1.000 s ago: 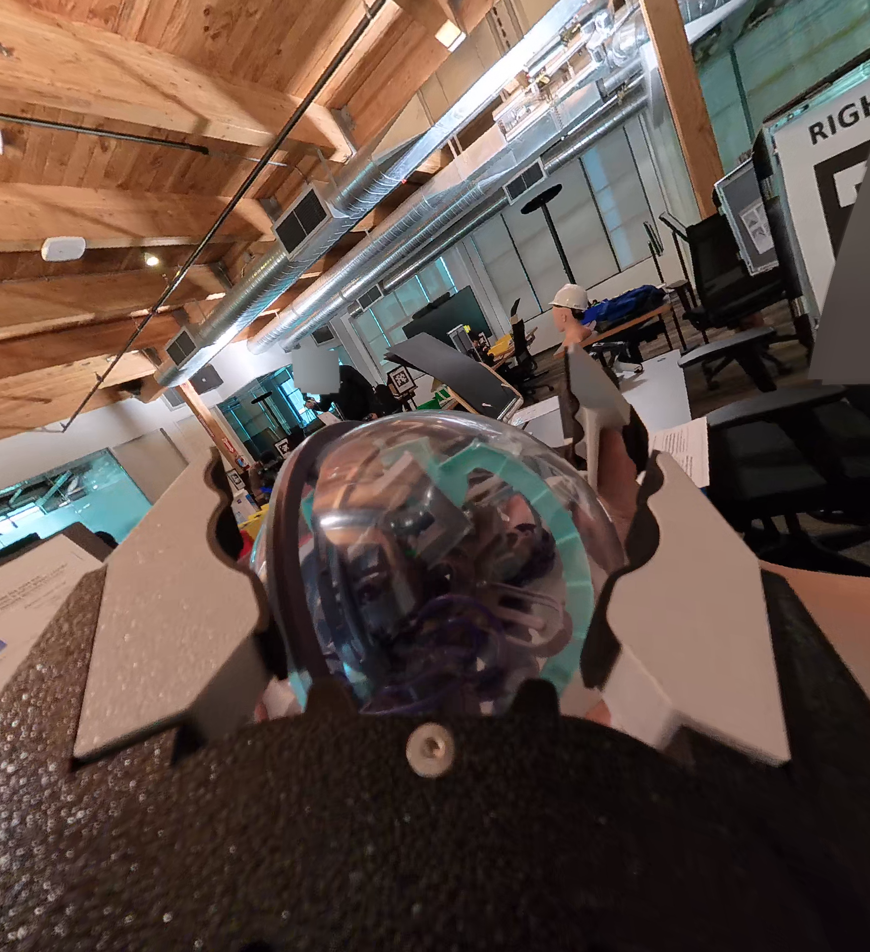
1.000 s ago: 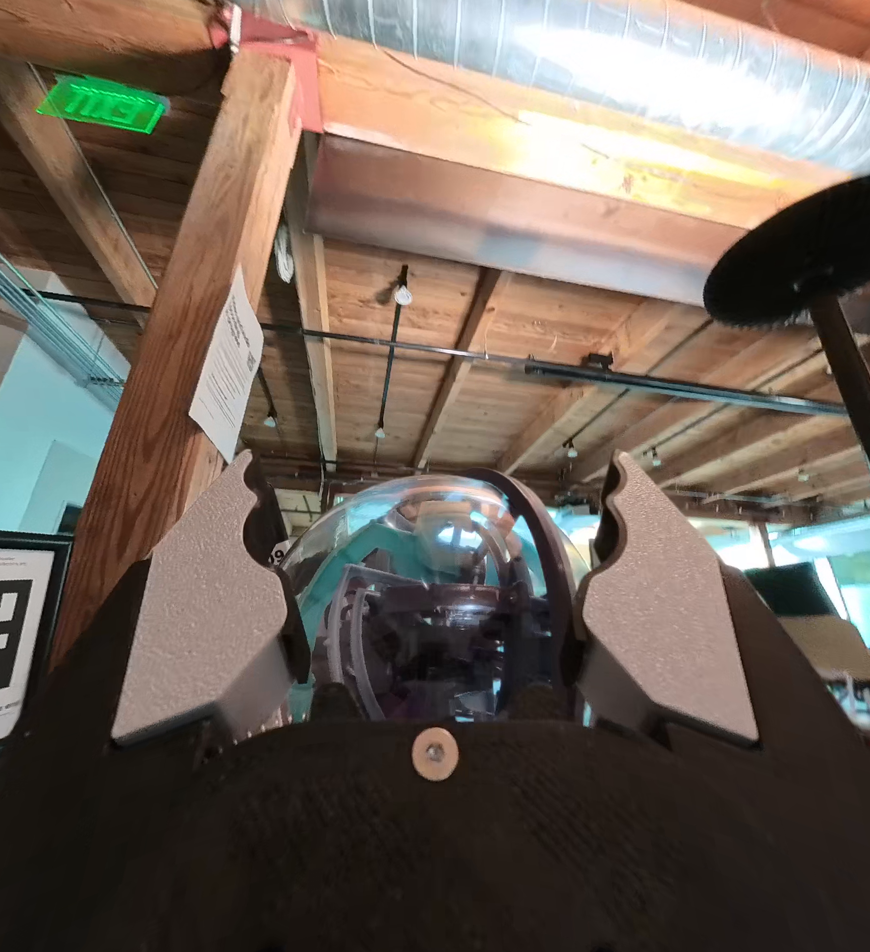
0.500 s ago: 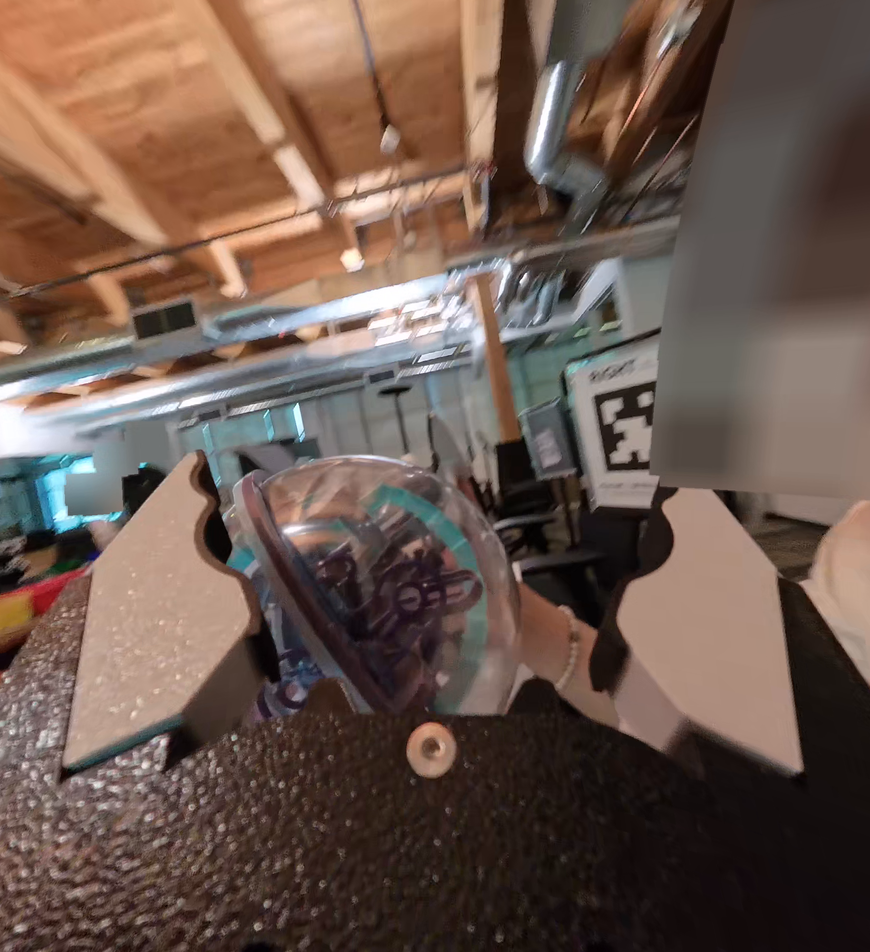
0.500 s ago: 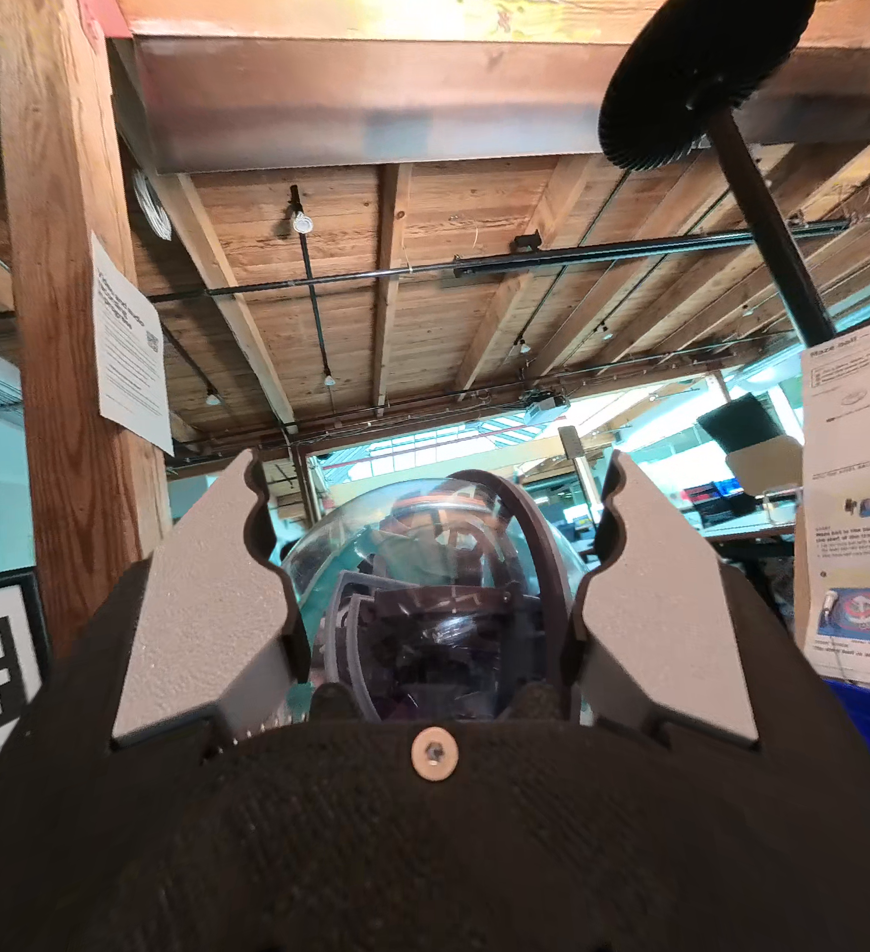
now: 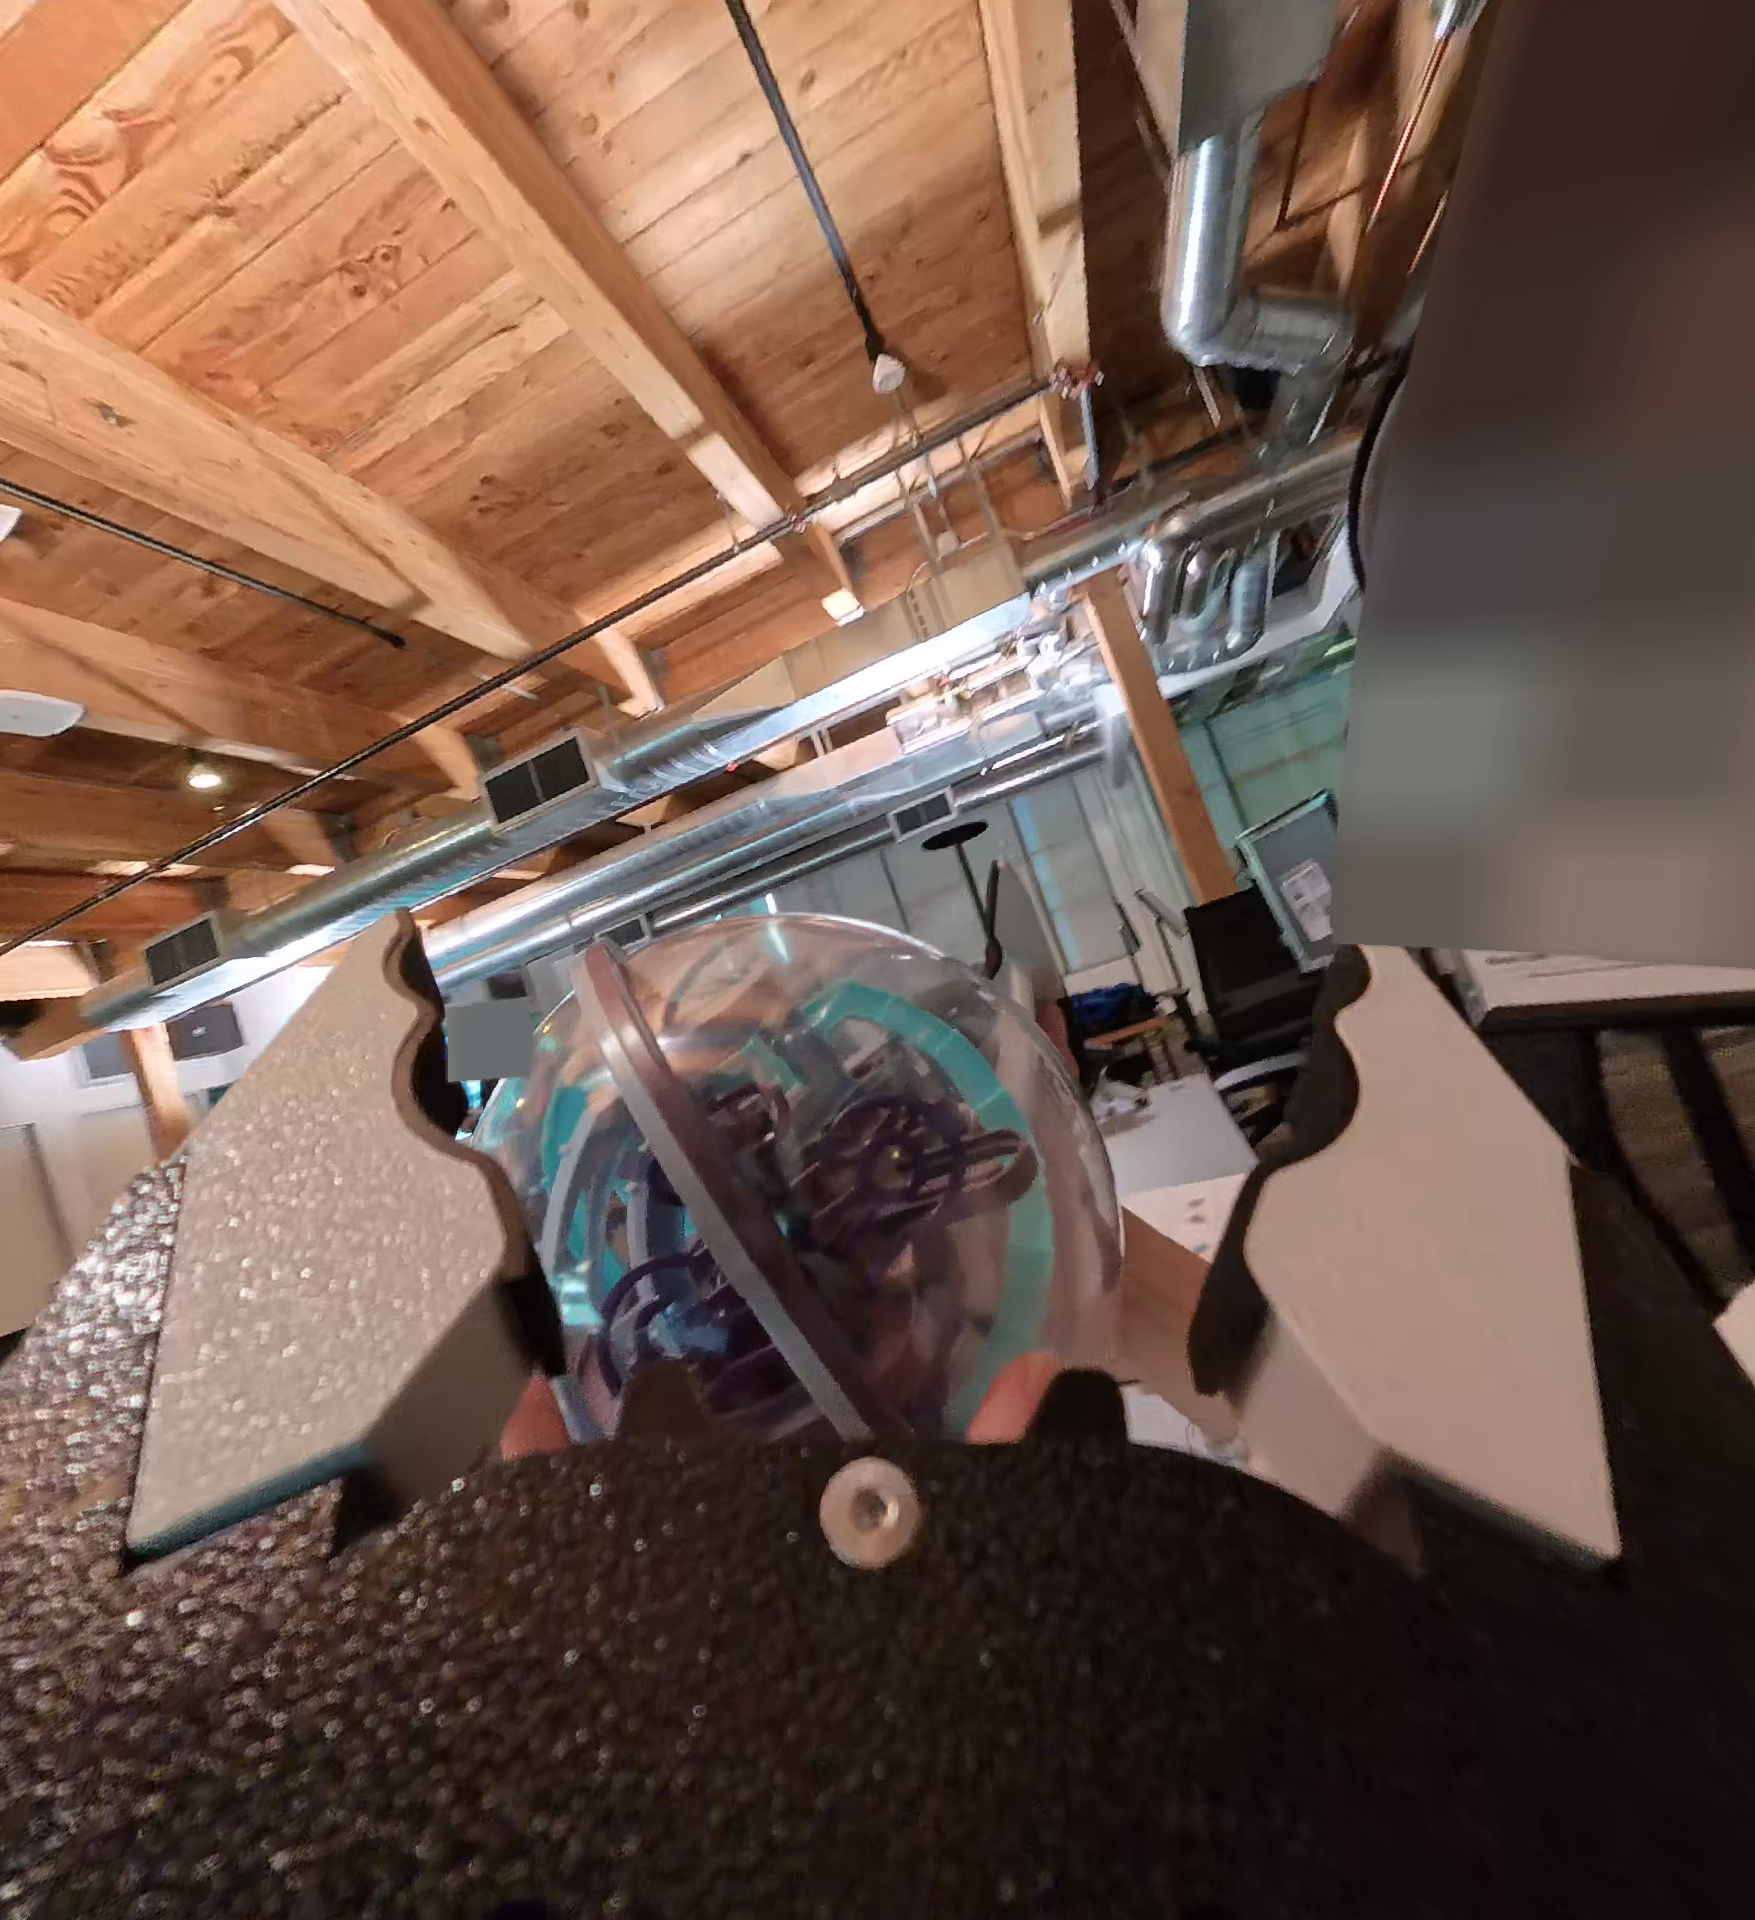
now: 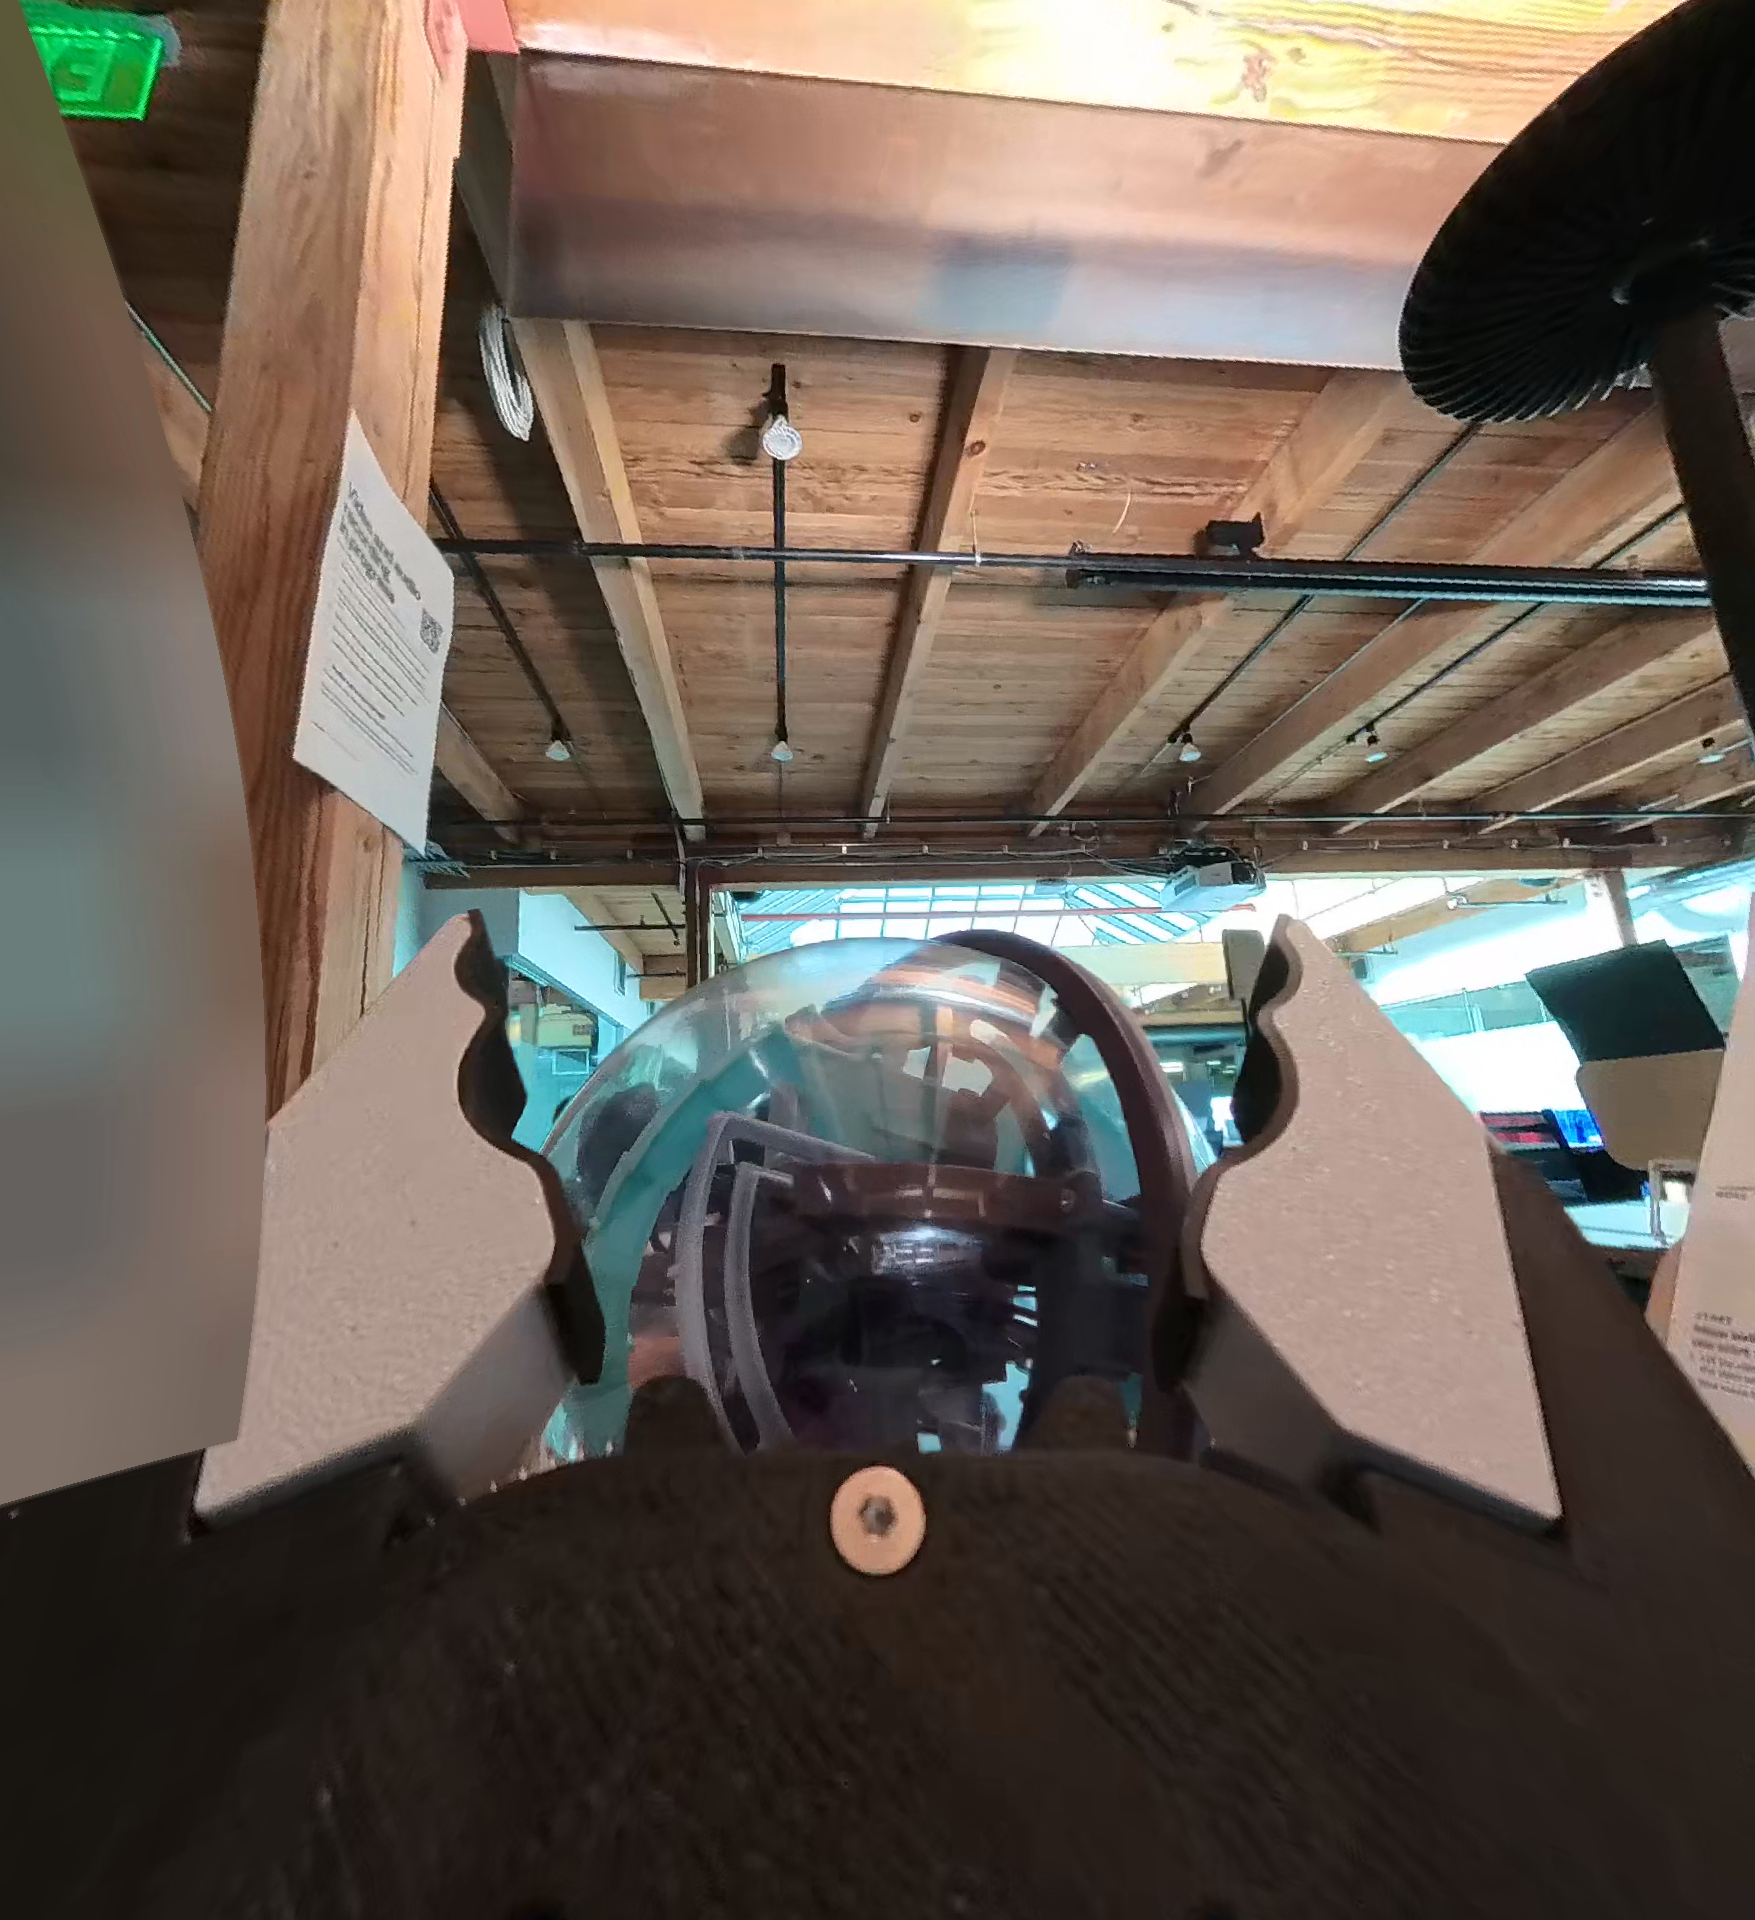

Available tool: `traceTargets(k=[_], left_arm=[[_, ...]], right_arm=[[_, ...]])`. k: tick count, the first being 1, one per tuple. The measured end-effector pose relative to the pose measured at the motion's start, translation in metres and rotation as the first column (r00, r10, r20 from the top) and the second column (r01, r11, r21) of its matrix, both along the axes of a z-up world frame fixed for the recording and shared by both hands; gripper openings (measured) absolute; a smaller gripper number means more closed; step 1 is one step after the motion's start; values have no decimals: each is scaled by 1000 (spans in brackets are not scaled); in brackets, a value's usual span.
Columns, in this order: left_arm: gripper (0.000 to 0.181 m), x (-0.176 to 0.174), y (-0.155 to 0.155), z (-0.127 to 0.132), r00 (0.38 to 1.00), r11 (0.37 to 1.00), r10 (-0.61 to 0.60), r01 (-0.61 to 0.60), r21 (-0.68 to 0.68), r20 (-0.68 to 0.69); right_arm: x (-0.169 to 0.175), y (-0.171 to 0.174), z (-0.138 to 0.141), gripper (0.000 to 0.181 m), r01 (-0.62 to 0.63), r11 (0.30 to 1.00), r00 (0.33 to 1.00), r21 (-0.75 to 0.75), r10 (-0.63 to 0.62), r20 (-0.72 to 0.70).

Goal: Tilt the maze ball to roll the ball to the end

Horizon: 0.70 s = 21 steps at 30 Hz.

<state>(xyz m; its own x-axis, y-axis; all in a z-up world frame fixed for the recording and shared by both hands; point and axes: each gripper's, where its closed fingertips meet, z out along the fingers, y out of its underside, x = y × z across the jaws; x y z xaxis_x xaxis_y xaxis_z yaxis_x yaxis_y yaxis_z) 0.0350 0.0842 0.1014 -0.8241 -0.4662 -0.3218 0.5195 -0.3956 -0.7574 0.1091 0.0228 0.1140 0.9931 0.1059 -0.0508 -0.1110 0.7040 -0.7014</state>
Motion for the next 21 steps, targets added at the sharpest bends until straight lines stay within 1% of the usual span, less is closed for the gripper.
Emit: traceTargets(k=[3,6,8,14,15,17,21], left_arm=[[157,14,-4,7,999,998,45,-46,42,19],[157,24,-7,14,996,996,67,-70,60,55],[157,35,-8,13,996,995,71,-75,67,61],[157,71,-5,-3,999,999,-5,4,43,34],[157,76,-2,-3,998,1000,-14,13,24,56],[157,82,-2,-4,997,999,-39,37,32,64],[157,86,1,-6,996,999,-24,21,41,89]], right_arm=[[14,0,4,142,-15,999,1000,30,15,2],[27,-5,8,141,-25,997,1000,77,24,6],[37,-7,8,141,-18,996,1000,85,18,0],[66,-9,-5,140,40,996,999,74,-41,16],[72,-8,-7,140,48,997,999,63,-49,13],[78,-11,-7,138,52,995,998,85,-55,36],[80,-10,-5,133,33,994,997,106,-41,70]])
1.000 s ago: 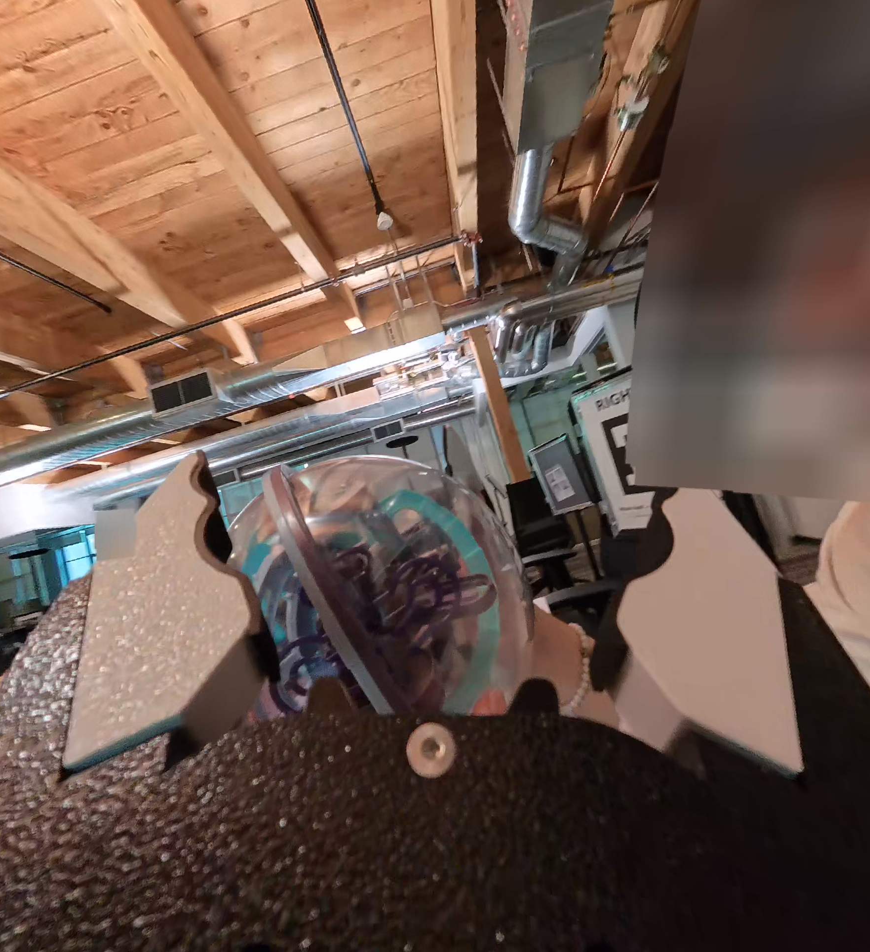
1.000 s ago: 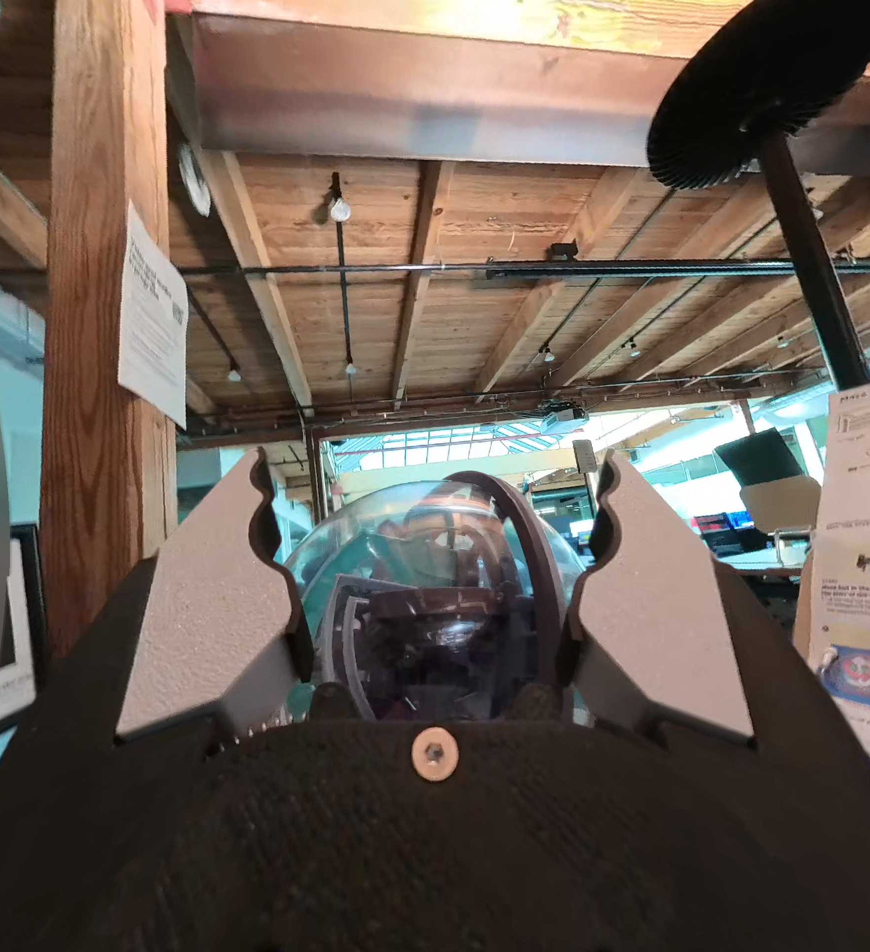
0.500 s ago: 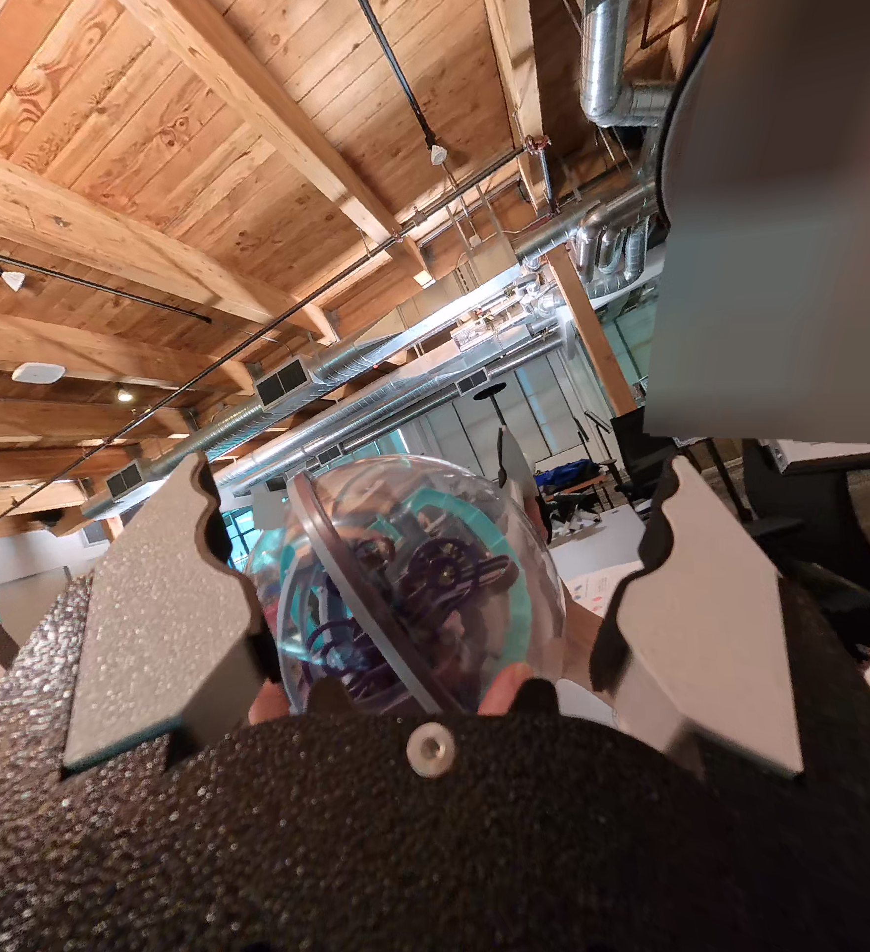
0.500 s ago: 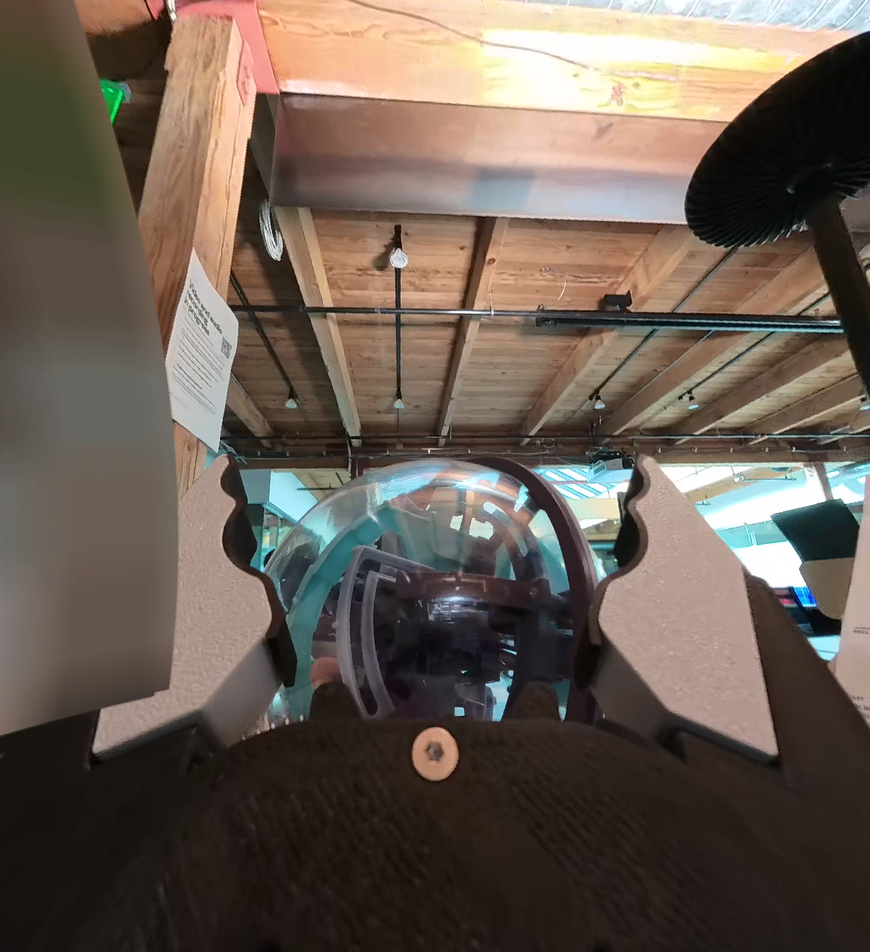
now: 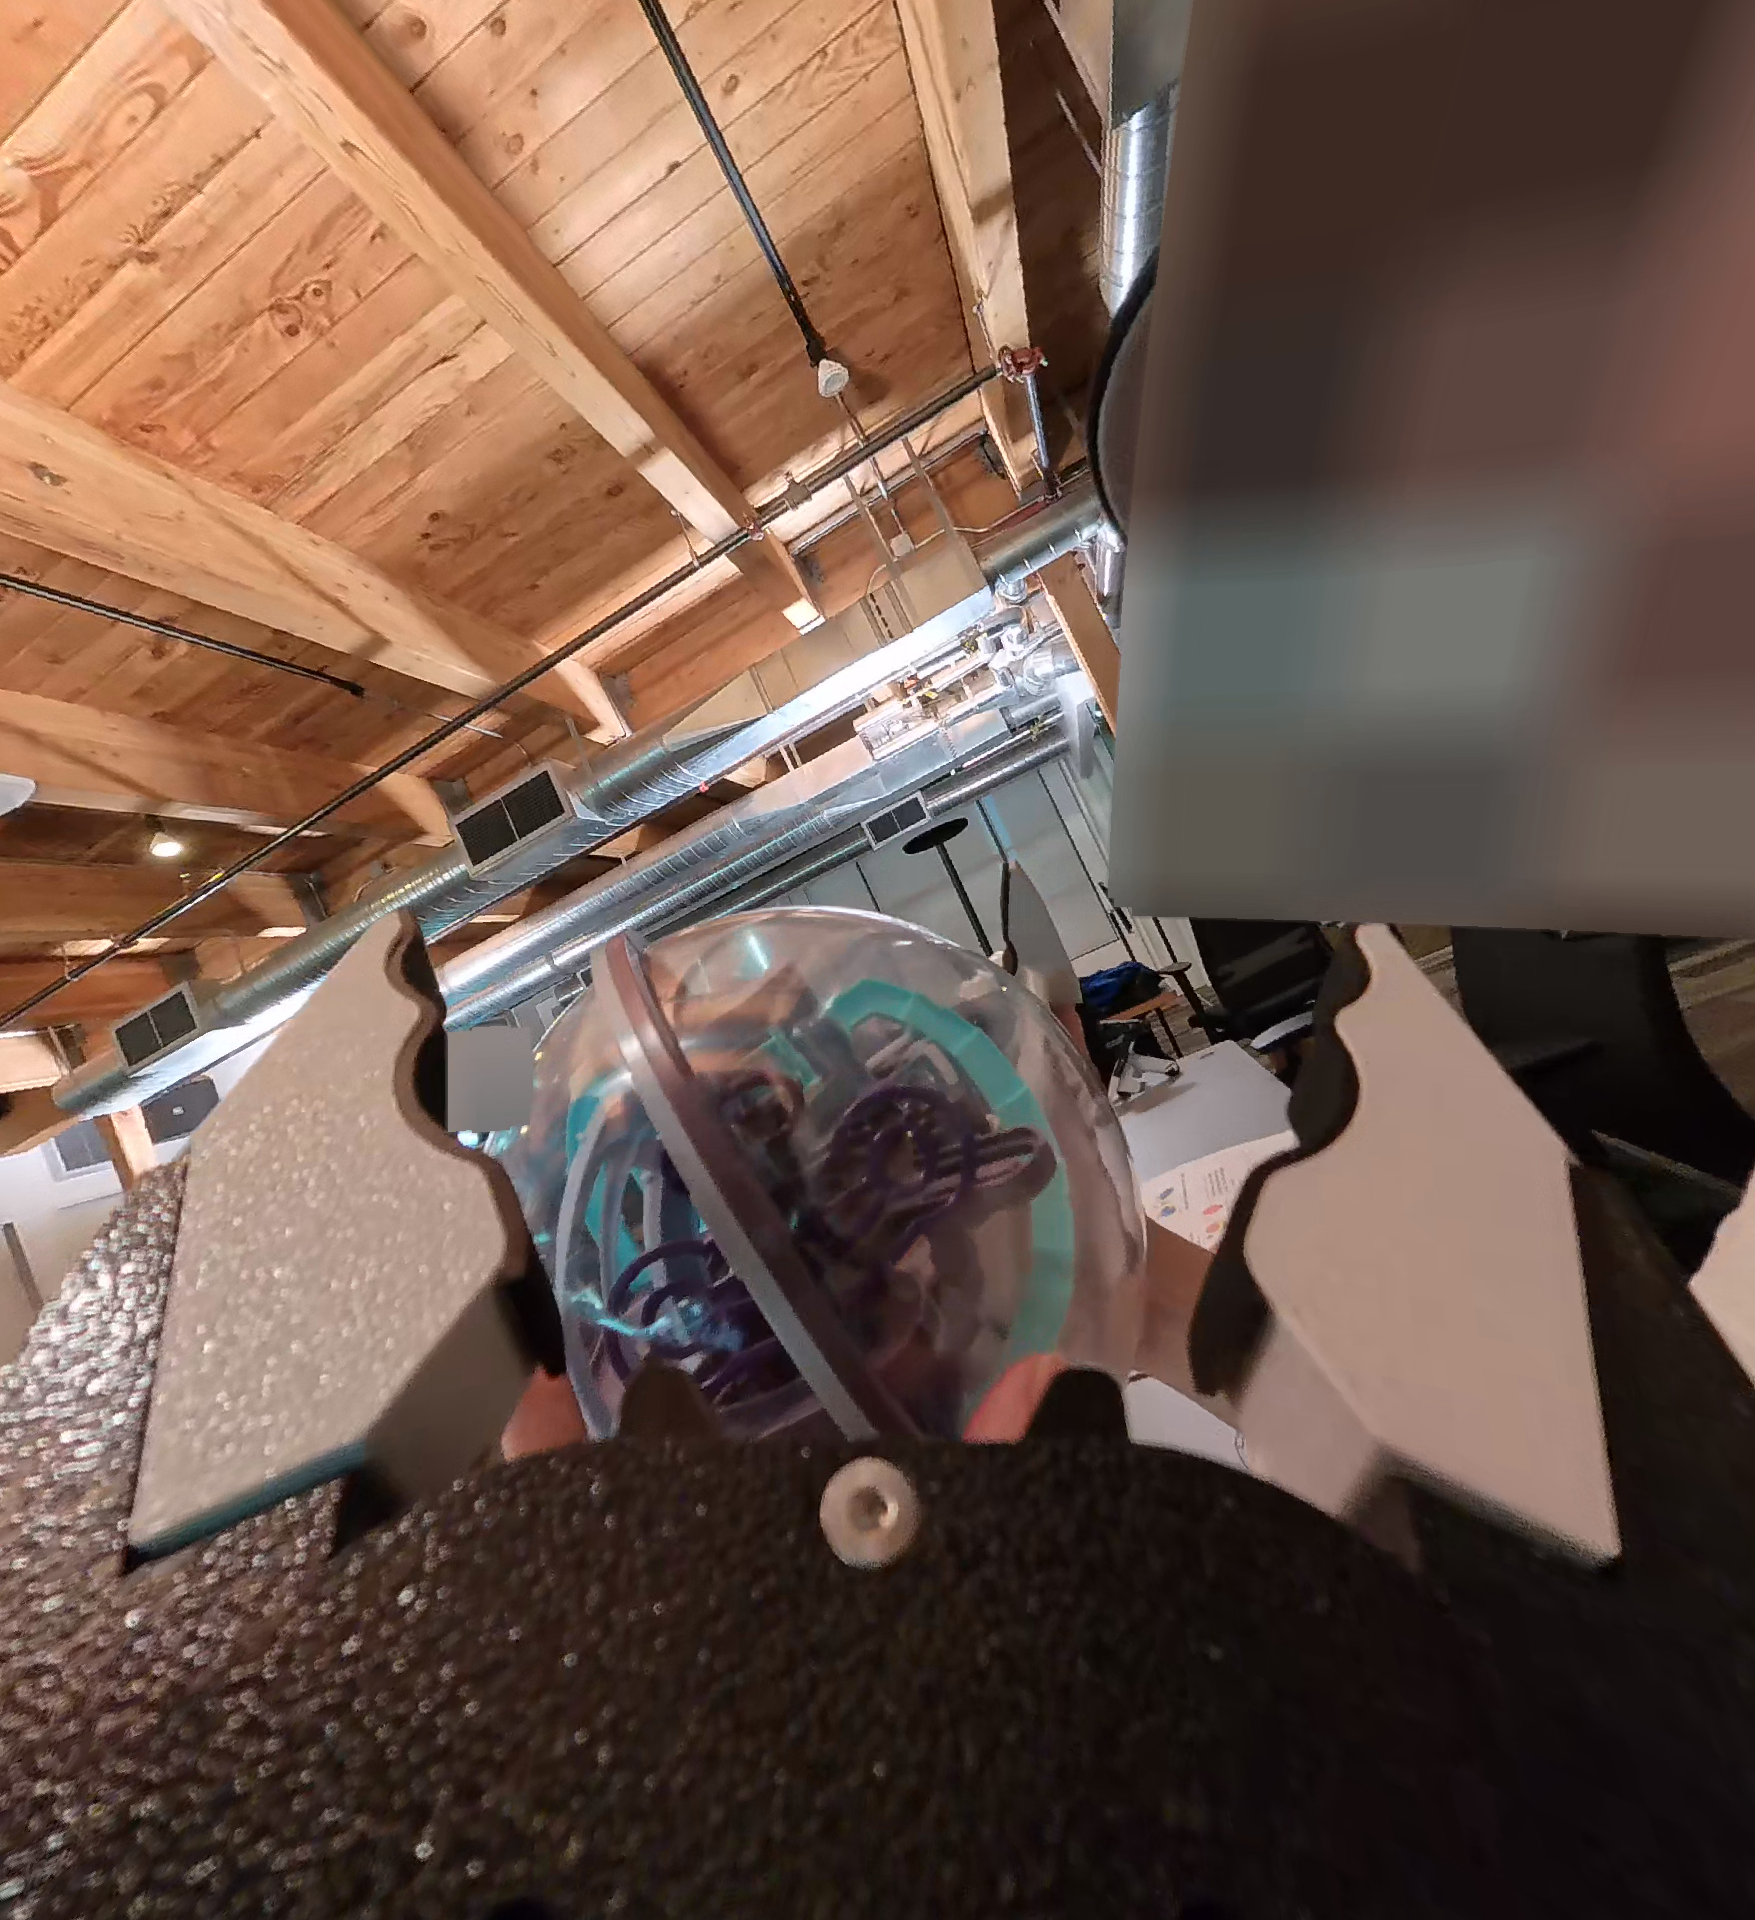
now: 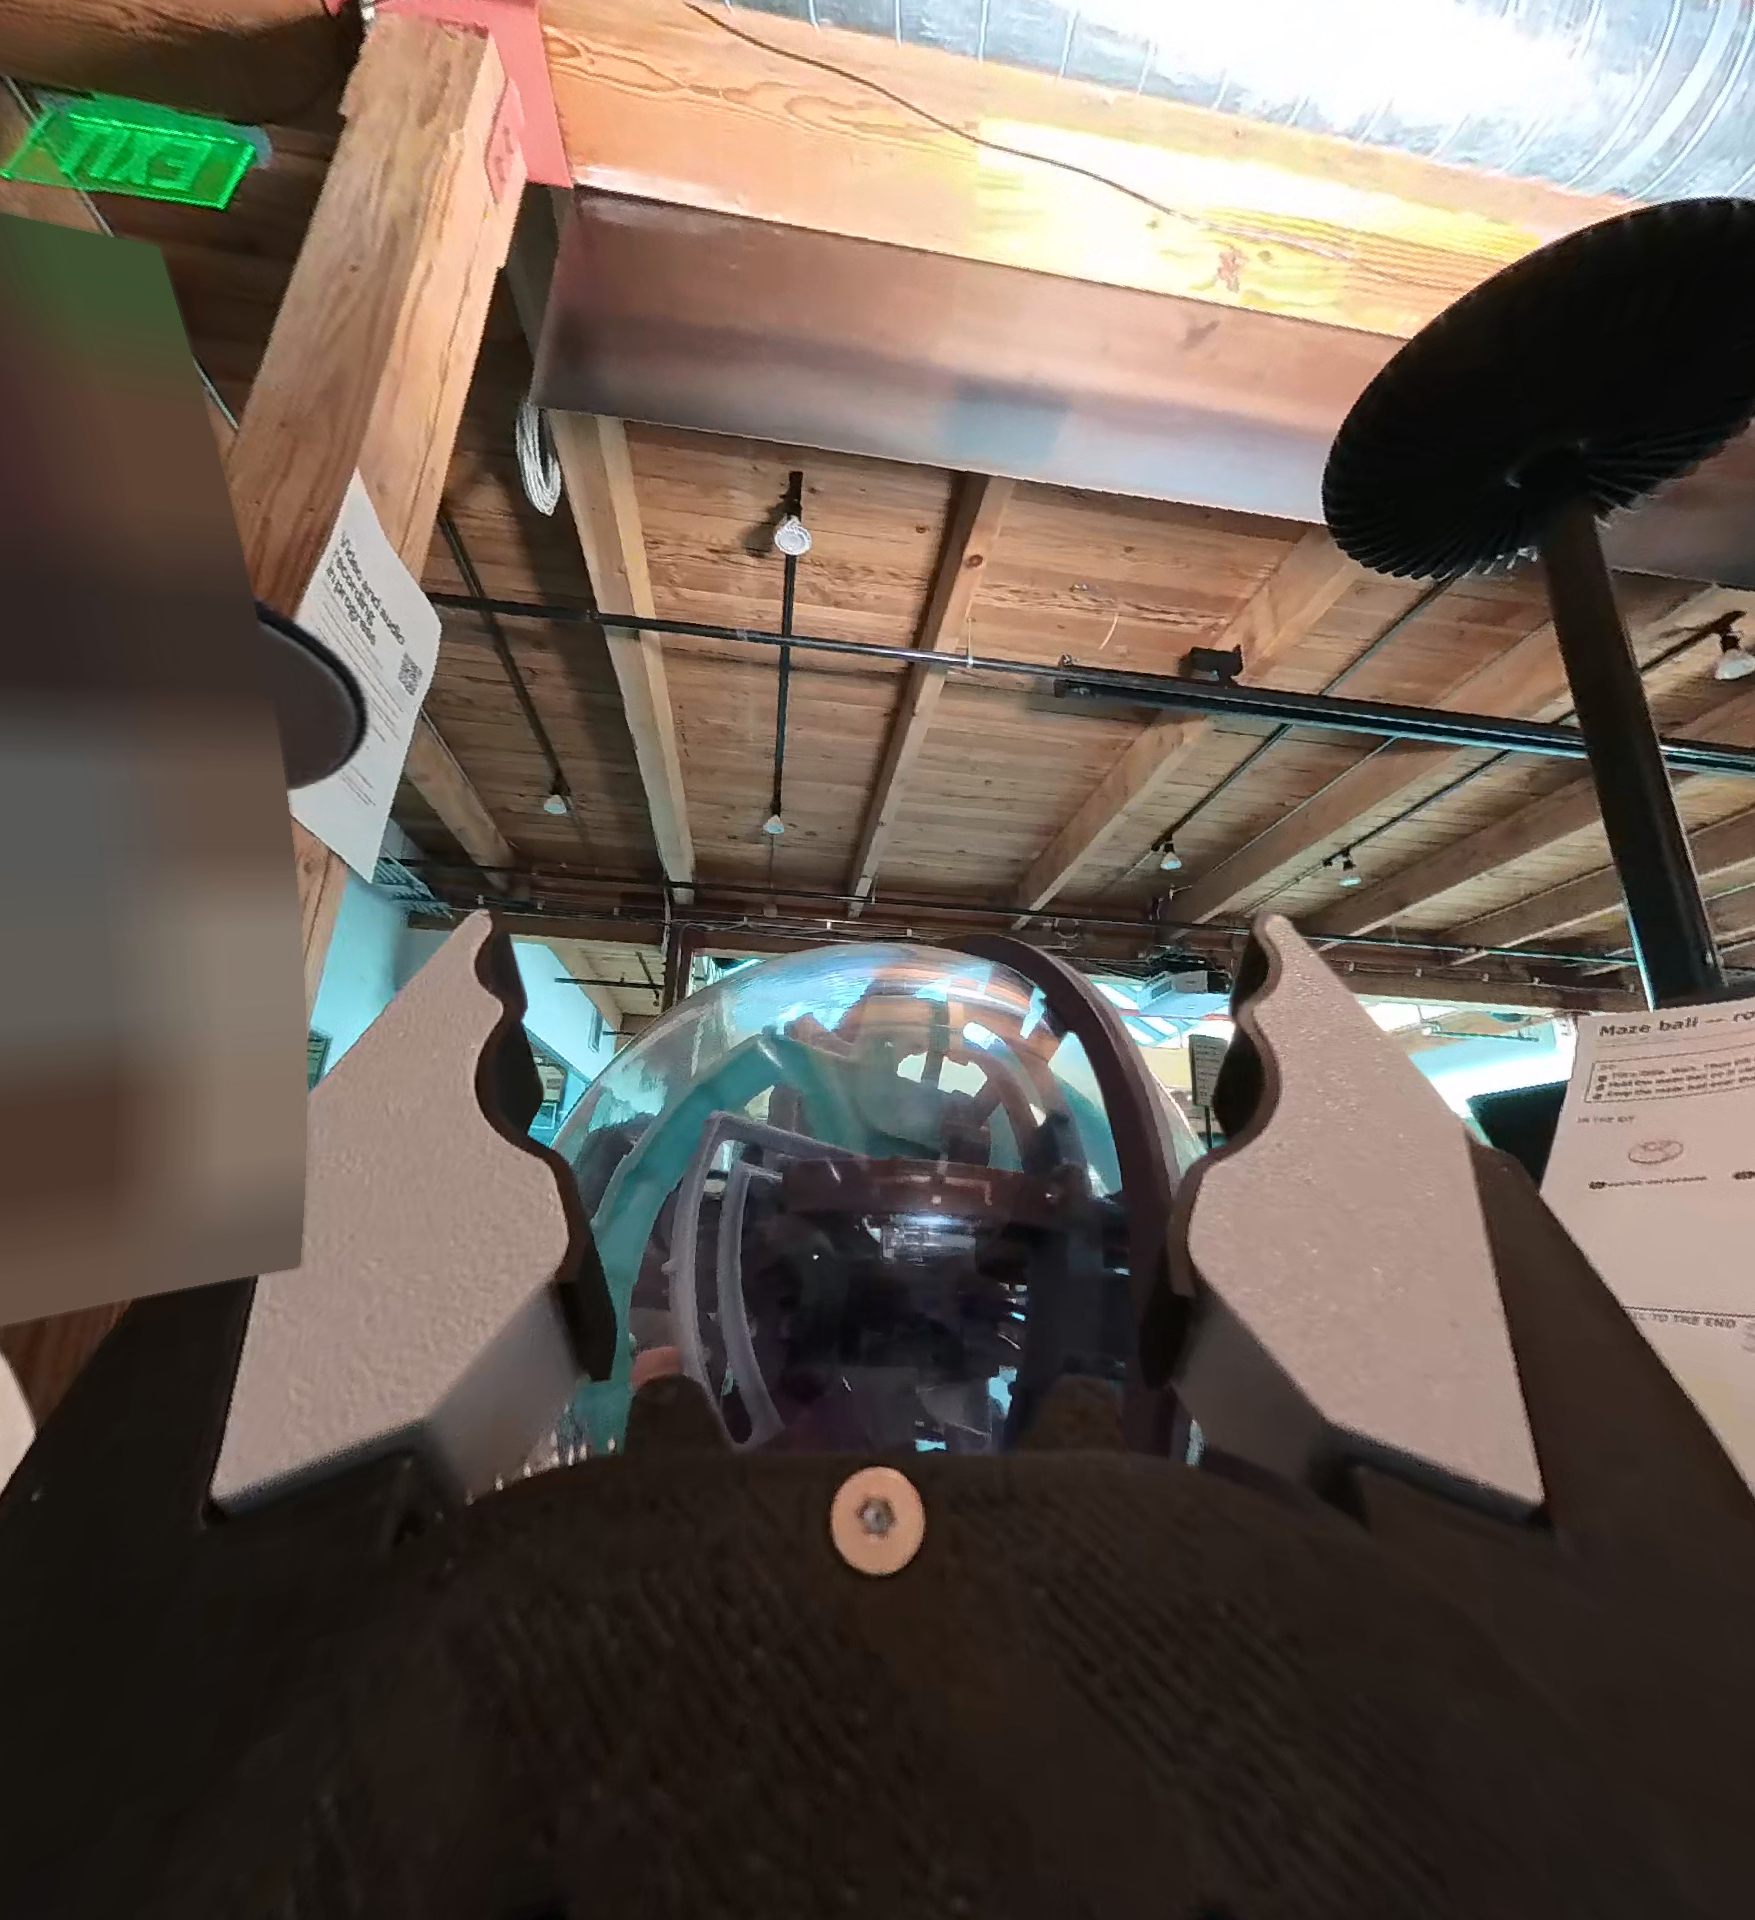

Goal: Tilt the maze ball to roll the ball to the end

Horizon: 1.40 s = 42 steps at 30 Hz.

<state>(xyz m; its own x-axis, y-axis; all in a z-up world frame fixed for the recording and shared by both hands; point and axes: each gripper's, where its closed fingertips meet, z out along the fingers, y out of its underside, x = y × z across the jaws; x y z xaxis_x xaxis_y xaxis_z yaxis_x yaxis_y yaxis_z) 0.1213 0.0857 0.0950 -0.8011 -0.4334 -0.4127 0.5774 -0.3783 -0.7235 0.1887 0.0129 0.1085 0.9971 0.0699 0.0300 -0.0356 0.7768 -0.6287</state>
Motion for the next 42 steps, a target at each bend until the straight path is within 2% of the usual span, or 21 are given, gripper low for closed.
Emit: traceTargets(k=[6,11,22,29,36,42], left_arm=[[157,6,16,3,998,997,-53,51,-65,-33],[157,7,16,1,997,994,-72,69,-81,-32],[156,-2,21,2,996,992,-88,90,-87,24],[157,16,33,1,994,984,-97,90,-156,-39],[157,26,45,-1,987,976,-129,110,-186,-92],[156,30,59,2,977,954,-185,152,-258,-105]], right_arm=[[-1,7,-2,129,40,999,999,-13,-40,28],[-5,4,-5,127,49,999,997,2,-49,63],[-38,5,-7,134,93,995,963,26,-96,252],[-17,26,-11,141,217,975,963,-44,-206,176],[-17,41,-18,148,252,964,952,-89,-230,202],[-23,42,-19,147,225,970,955,-91,-201,220]])
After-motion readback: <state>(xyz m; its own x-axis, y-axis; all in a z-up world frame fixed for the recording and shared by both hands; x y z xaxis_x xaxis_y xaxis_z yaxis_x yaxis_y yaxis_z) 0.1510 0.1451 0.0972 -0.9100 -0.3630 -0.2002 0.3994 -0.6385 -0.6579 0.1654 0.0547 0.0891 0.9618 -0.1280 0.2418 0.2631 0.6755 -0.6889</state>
